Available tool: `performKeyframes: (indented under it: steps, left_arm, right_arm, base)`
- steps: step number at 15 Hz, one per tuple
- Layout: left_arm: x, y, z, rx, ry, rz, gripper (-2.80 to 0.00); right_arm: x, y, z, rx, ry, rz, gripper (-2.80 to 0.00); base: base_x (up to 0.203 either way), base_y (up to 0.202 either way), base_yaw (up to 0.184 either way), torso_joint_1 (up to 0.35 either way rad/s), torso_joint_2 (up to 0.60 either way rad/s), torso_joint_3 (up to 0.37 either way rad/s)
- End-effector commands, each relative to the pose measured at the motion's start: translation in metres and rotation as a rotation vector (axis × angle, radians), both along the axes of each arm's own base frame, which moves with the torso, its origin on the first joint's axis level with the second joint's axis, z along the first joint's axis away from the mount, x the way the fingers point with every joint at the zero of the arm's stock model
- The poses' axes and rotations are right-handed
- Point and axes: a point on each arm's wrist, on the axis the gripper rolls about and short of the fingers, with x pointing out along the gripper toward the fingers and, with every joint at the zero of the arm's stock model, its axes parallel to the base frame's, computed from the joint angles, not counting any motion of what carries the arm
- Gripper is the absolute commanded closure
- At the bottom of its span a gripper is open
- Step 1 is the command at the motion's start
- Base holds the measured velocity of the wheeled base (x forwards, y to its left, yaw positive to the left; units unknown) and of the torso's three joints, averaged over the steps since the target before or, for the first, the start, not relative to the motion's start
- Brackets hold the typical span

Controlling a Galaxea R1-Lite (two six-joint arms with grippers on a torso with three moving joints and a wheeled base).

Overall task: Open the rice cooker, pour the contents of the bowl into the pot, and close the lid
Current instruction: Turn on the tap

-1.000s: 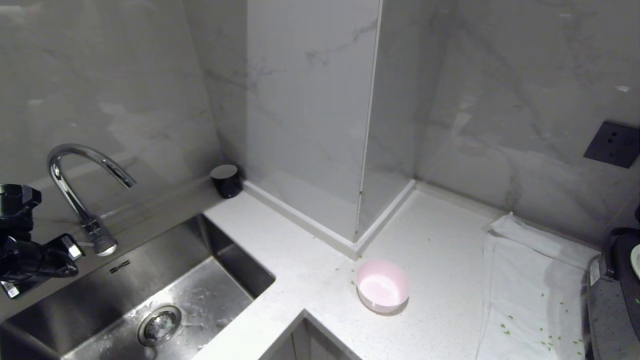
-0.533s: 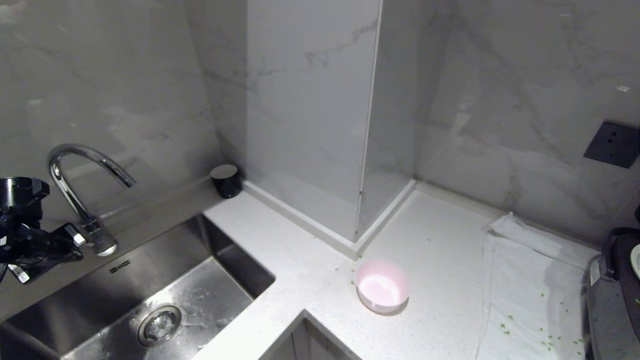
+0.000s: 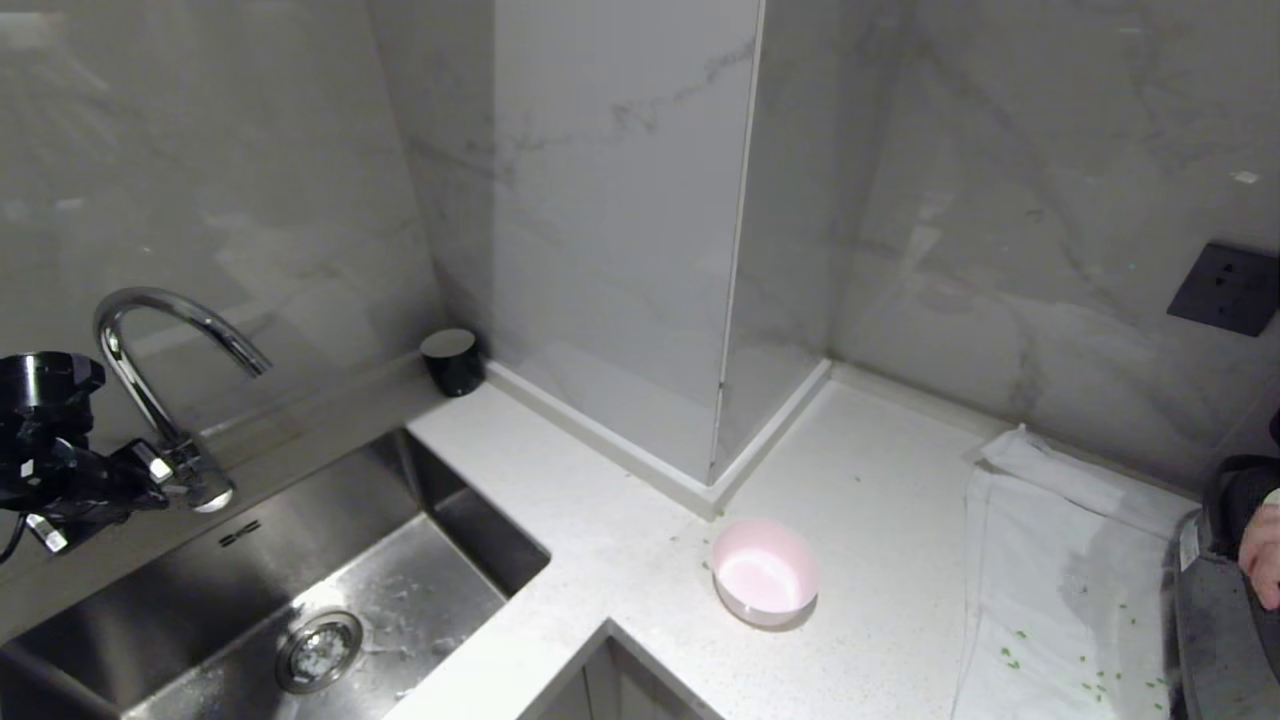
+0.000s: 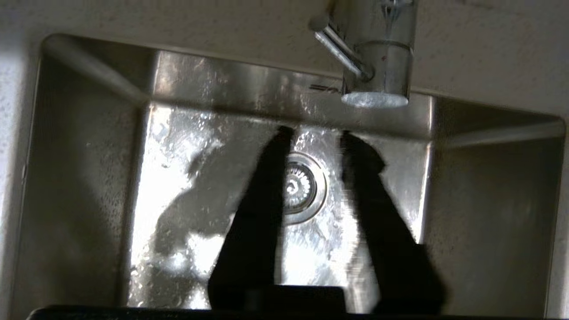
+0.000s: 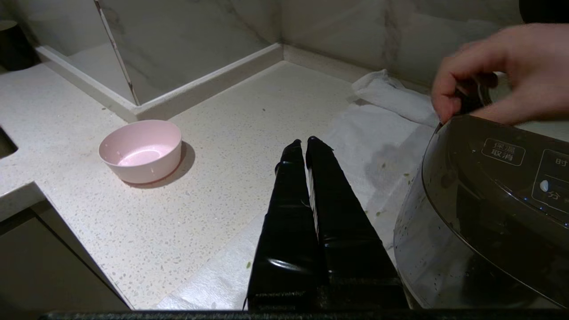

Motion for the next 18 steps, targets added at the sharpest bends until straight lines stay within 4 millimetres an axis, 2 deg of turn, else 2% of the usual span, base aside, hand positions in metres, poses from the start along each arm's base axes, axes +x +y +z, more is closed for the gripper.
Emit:
performKeyframes:
  steps: [1,11,18]
  left_arm:
    - [0.008,0.004,-0.002,0.003,-0.009,0.003,-2.8]
    - [0.031,0.018,-0.007,0.02,-0.043,0.038,-2.8]
    - [0.038,0.03,-0.015,0.027,-0.043,0.066,-2.8]
  right_arm:
    - [0.0,0.0,0.0,0.0,0.0,0.0,0.0]
    - [0.0,0.0,0.0,0.0,0.001,0.0,0.0]
    - [0.0,0.0,0.0,0.0,0.001,0.001,0.0]
  base:
    - [0.0,0.0,0.0,0.0,0.0,0.0]
    - [0.0,0.0,0.0,0.0,0.0,0.0]
    - [0.0,0.0,0.0,0.0,0.0,0.0]
